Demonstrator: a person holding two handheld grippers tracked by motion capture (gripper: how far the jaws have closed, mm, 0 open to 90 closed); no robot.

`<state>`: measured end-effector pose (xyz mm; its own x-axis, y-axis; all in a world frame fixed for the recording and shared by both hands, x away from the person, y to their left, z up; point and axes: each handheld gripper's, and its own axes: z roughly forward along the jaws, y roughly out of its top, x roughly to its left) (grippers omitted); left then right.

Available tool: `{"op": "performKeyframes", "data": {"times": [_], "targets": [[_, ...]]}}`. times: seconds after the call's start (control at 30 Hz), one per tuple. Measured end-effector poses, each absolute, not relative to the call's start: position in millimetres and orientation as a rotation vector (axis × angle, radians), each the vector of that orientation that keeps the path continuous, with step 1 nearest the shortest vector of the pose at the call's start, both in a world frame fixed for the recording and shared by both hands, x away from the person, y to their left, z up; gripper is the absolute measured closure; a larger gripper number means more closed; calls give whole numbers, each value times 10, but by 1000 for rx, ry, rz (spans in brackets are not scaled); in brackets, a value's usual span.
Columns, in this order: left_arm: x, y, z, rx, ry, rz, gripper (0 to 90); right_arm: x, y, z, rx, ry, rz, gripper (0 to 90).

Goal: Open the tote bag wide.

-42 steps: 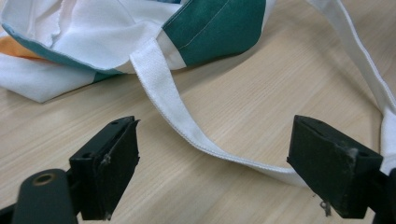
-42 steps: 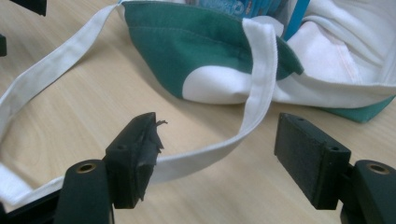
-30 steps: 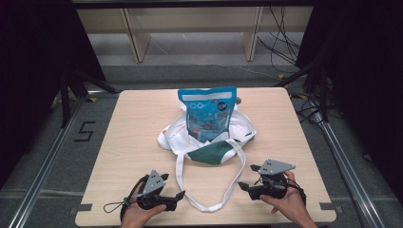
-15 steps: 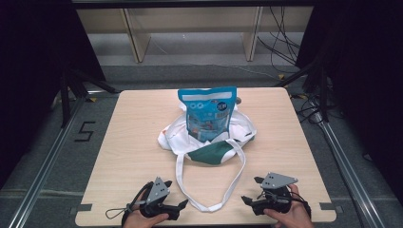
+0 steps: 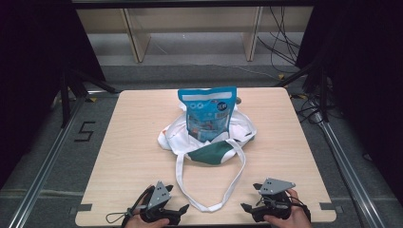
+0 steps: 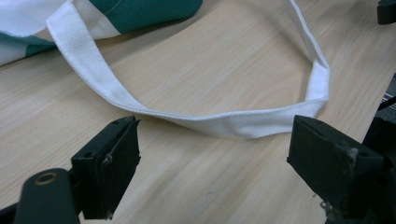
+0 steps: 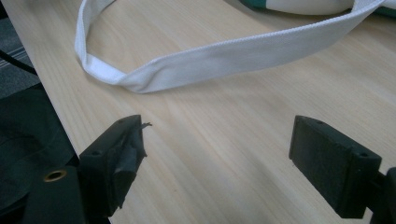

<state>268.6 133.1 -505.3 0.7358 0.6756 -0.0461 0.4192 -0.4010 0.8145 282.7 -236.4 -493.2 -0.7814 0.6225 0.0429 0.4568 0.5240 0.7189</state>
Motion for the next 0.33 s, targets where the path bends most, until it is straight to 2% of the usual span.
{"op": "performKeyframes", "data": {"times": [0.33], "targets": [[2712, 1345, -5058, 2070, 826, 373, 156, 2838, -2370, -4938, 902, 2539, 1101, 193]]}}
